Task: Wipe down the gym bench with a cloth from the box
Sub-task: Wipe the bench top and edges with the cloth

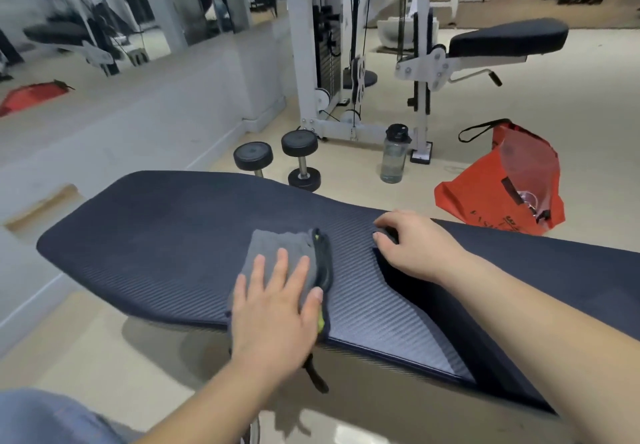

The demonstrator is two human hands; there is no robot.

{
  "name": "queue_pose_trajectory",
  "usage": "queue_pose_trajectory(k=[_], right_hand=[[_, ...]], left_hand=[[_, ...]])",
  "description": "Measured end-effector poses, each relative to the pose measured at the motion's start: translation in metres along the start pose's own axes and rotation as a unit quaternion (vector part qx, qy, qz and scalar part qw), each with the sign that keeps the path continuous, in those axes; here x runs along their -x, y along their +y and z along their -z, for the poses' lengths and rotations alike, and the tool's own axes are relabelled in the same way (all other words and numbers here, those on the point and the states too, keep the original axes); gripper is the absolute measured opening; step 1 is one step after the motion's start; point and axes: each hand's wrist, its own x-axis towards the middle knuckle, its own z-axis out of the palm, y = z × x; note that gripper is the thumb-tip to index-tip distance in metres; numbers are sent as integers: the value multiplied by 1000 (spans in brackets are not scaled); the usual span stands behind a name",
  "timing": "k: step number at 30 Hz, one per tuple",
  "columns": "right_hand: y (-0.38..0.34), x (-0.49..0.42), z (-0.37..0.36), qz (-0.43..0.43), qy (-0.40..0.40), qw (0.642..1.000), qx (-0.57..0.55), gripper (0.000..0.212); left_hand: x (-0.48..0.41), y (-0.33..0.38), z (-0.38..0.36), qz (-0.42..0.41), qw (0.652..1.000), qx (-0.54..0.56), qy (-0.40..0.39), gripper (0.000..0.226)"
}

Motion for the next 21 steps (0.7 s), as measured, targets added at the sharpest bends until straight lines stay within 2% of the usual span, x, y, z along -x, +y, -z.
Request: queue_pose_trajectory(k=[2,4,6,8,10,11,12,17,19,21], right_hand=[[-7,-5,-4,5,2,1000,-3,36],[-14,-11,-9,9,5,1000,-9,37],[-18,-16,-13,4,7,1000,-21,37],[-19,-23,-17,-4,13,1000,-25,38],[-21,-28,-20,-12,18,1000,-20,39],[-21,-30,-22,-17,24,999,-19,39],[-20,-32,-24,-19,38,999,-19,37],[-20,-45,-27,-38,133,990,-25,30],[-22,-50,-29,-42,141,989,-25,30],[-28,-52,-32,-33,134,990,-23,29]], left_hand=[[19,3,3,-130,991,1,-32,61],[5,-22,12,-245,966,-8,-82,59],[-25,-52,22,-301,948,-21,-99,57],[-52,-66,24,-235,968,-23,-88,57],[-71,-51,17,-114,990,-27,-78,59],[-77,-36,11,-77,993,-27,-85,60],[-81,-18,7,-73,993,-27,-92,61],[-120,20,3,-261,958,-25,-120,62],[-150,12,4,-288,948,-12,-134,61],[-177,-2,7,-265,956,-3,-126,60]])
